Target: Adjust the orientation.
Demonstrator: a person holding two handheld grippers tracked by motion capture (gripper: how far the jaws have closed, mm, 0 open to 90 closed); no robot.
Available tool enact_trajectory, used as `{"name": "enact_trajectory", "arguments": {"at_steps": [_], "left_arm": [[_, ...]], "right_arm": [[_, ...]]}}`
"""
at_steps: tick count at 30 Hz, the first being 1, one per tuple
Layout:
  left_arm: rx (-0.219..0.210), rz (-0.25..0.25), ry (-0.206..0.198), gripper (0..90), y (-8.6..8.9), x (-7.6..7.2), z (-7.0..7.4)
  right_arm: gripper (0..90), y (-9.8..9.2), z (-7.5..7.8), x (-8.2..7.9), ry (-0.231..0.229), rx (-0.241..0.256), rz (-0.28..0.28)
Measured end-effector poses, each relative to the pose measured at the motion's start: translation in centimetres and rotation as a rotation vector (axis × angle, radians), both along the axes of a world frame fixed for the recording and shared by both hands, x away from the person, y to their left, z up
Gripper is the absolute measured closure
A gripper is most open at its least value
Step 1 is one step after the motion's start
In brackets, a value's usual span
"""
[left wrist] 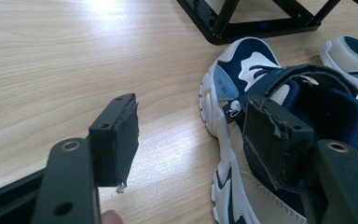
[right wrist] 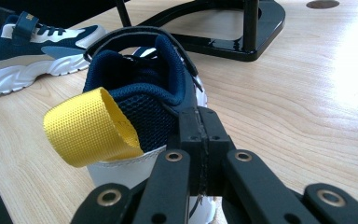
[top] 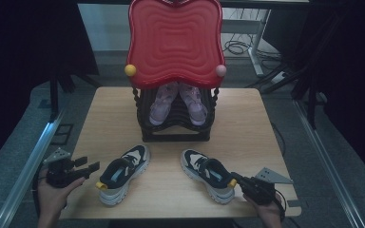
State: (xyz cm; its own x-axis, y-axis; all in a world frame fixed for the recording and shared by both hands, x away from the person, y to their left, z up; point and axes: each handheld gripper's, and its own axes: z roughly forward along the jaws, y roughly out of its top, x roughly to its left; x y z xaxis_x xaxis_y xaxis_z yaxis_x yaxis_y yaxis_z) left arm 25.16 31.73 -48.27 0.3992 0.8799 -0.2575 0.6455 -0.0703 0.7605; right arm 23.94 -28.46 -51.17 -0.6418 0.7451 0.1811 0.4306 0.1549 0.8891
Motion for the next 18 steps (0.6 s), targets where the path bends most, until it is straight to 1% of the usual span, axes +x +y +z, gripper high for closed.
{"name": "enact_trajectory", "arguments": {"at_steps": [6,10,11,15,18], "left_arm": [[0.003,-0.003,0.006,35.7,-0.09,0.09,-0.18],[0.002,-0.001,0.003,35.7,-0.03,-0.02,-0.09],[0.001,-0.001,0.000,35.7,0.01,-0.07,0.00],[-0.003,0.002,-0.011,35.7,0.12,-0.28,0.37],[-0.028,-0.010,-0.020,35.8,0.08,-0.41,0.63]], "right_arm": [[90.0,-0.14,0.04,0.24,-0.007,0.008,0.001],[89.9,-0.52,0.24,0.46,-0.013,0.024,-0.024],[89.9,-0.62,0.34,0.53,-0.021,0.029,-0.031],[89.9,-0.78,0.53,0.65,-0.027,0.041,-0.043],[89.5,-0.74,0.47,0.82,-0.026,0.042,-0.045]]}}
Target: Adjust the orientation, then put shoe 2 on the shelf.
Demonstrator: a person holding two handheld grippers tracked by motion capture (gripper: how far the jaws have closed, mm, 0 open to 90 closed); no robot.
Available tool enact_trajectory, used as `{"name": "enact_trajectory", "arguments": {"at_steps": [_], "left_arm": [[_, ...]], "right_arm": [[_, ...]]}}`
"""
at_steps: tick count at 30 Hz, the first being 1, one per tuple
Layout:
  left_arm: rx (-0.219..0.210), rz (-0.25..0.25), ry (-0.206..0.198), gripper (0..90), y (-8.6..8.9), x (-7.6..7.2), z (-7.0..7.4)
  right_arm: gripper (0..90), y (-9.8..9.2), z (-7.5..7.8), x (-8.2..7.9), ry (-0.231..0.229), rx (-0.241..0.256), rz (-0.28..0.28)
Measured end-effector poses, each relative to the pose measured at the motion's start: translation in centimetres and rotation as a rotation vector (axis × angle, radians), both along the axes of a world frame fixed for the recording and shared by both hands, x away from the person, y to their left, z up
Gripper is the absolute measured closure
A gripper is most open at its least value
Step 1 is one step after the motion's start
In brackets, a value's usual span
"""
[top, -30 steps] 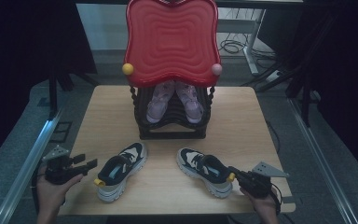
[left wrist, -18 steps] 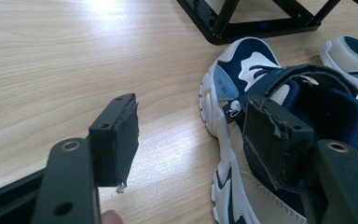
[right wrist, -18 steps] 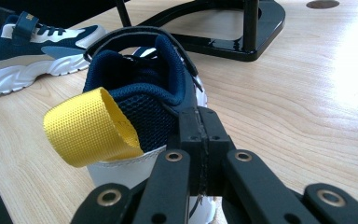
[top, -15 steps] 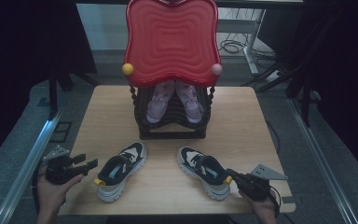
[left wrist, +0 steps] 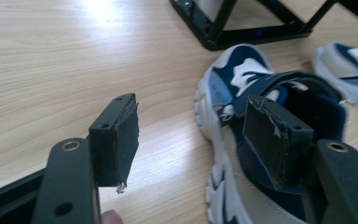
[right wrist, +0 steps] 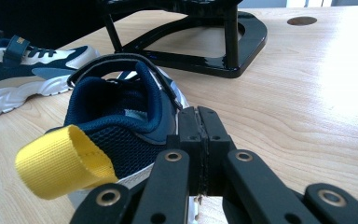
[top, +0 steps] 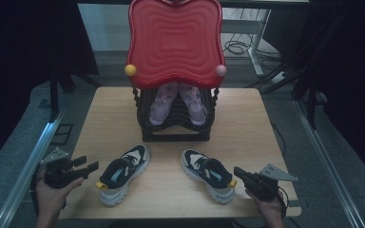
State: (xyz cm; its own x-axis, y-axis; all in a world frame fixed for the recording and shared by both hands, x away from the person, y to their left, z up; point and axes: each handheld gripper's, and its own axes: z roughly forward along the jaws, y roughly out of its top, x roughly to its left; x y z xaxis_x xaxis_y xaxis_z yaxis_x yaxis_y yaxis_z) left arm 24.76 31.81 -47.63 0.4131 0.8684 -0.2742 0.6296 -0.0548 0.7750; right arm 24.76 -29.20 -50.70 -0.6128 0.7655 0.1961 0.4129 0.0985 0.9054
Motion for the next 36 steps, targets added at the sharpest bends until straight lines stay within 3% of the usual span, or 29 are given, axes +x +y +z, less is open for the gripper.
{"name": "enact_trajectory", "arguments": {"at_steps": [8,13,17,22,25,31,33,36], "left_arm": [[-0.013,-0.033,-0.031,35.9,-0.9,-0.4,0.9],[-0.013,-0.048,-0.025,36.0,-1.3,-0.2,0.8],[-0.015,-0.062,-0.042,36.4,-2.1,-0.2,0.9],[-0.004,-0.097,-0.042,36.4,-3.2,-0.1,0.9],[-0.001,-0.100,-0.039,36.5,-3.3,0.1,0.9],[0.015,-0.105,-0.057,37.1,-3.7,0.5,1.7],[0.017,-0.122,-0.046,37.6,-3.9,0.9,1.4],[0.040,-0.147,0.002,38.8,-4.4,1.5,0.5]], "right_arm": [[87.5,0.2,0.2,0.3,-0.011,-0.014,0.013],[79.3,-0.3,0.4,0.2,-0.014,-0.004,0.013],[73.1,-0.4,0.9,0.2,-0.019,-0.001,0.024],[62.9,-0.3,0.8,0.6,-0.009,0.011,-0.006],[61.3,-0.4,0.6,0.8,0.005,0.025,-0.008],[59.3,-0.2,0.2,0.6,0.030,0.007,0.012],[58.5,-0.3,0.2,0.6,0.033,0.009,0.004],[57.5,-0.5,0.3,0.5,0.029,0.021,-0.012]]}}
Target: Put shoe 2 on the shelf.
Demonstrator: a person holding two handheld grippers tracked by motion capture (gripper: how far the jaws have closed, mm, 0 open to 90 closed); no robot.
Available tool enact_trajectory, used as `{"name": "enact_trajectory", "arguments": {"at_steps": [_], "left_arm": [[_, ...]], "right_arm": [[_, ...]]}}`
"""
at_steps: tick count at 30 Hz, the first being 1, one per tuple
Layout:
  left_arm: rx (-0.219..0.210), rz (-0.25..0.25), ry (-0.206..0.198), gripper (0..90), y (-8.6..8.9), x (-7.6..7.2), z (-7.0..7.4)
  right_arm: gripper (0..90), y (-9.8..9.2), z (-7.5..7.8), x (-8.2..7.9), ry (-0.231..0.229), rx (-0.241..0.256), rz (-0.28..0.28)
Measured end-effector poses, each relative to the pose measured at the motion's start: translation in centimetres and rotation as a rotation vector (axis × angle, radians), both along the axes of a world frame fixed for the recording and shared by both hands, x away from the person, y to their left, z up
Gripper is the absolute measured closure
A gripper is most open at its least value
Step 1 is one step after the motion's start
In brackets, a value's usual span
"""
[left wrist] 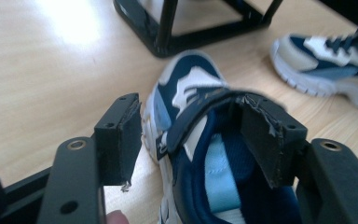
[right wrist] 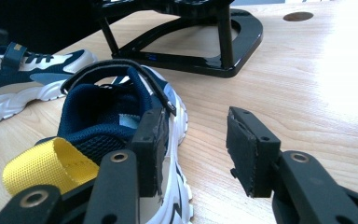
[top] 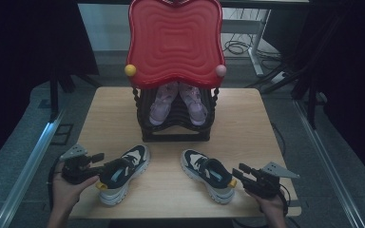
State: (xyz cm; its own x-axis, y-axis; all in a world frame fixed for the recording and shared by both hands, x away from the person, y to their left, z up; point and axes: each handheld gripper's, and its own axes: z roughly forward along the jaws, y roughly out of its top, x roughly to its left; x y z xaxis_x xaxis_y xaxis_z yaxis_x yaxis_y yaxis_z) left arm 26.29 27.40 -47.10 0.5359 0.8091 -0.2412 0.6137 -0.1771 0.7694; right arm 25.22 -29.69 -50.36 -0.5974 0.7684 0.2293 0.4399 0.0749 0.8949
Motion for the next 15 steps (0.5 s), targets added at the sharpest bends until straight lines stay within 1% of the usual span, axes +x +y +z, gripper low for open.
{"name": "enact_trajectory", "arguments": {"at_steps": [4,7,11,12,15], "left_arm": [[0.005,-0.012,0.028,42.5,0.0,0.3,-0.4],[0.013,-0.021,0.038,45.0,-0.1,0.6,-0.6],[0.032,-0.050,0.059,46.5,-0.5,1.0,-1.2],[0.030,-0.056,0.066,47.0,-0.6,1.1,-1.2],[0.036,-0.057,0.072,48.9,-0.5,1.2,-1.3]], "right_arm": [[57.1,-0.3,-0.1,0.1,0.005,0.007,-0.006],[56.5,-0.5,-0.2,0.2,0.012,0.014,-0.011],[56.2,-0.5,-0.1,0.1,0.013,0.014,-0.010],[56.2,-0.5,-0.1,0.1,0.012,0.012,-0.011],[56.2,-0.6,-0.1,0.2,0.010,0.014,-0.018]]}}
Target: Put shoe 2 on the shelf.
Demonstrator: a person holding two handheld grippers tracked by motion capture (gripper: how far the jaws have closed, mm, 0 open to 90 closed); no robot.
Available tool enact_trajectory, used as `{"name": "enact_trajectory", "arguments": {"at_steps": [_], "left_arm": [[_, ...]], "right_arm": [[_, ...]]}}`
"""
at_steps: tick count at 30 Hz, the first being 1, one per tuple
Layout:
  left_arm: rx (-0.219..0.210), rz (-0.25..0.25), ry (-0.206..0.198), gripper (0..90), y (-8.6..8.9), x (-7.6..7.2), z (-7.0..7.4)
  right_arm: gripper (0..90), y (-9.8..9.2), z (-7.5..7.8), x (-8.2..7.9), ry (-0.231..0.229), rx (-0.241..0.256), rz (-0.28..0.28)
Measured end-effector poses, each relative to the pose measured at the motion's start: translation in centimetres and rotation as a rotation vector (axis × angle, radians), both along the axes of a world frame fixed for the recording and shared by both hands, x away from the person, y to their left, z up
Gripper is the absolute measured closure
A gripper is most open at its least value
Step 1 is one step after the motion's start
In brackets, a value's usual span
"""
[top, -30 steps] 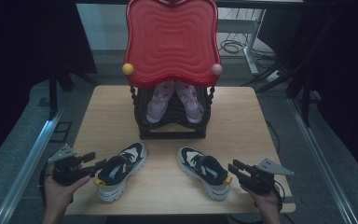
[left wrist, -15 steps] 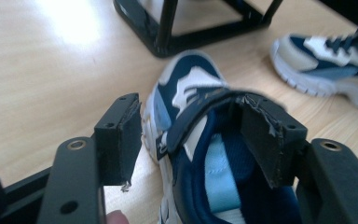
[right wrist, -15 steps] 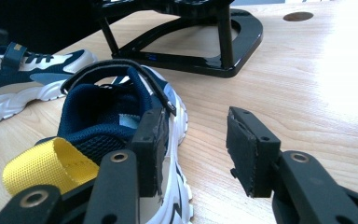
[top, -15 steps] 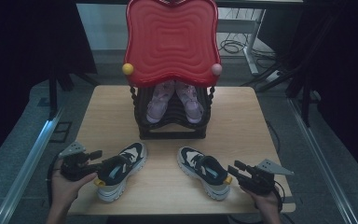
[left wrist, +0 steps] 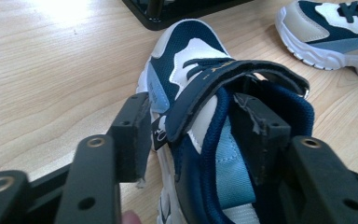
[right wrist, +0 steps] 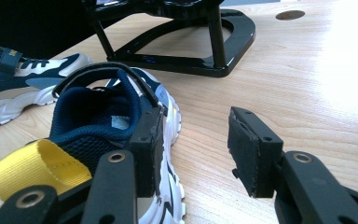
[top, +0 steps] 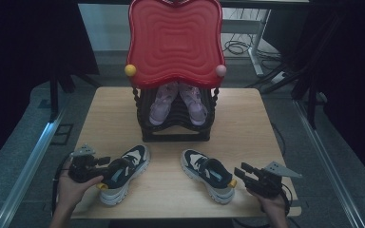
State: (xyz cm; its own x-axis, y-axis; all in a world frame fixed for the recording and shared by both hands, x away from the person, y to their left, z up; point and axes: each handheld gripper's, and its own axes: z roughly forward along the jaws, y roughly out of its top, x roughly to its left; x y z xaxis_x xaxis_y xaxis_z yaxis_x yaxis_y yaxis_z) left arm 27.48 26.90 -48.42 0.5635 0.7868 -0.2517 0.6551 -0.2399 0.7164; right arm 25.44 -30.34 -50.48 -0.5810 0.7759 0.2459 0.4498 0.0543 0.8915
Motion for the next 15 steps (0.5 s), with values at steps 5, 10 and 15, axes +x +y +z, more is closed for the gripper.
{"name": "enact_trajectory", "arguments": {"at_steps": [5,10,15], "left_arm": [[0.011,-0.015,0.020,52.6,0.04,0.32,-0.23],[0.018,-0.030,0.026,62.5,-0.04,0.38,-0.46],[0.032,-0.030,0.014,67.6,-0.08,0.22,-0.48]], "right_arm": [[56.1,0.04,-0.11,0.09,0.007,0.003,-0.001],[56.1,0.00,0.00,0.08,0.001,0.001,-0.002],[56.1,0.16,0.09,0.30,0.000,0.003,0.007]]}}
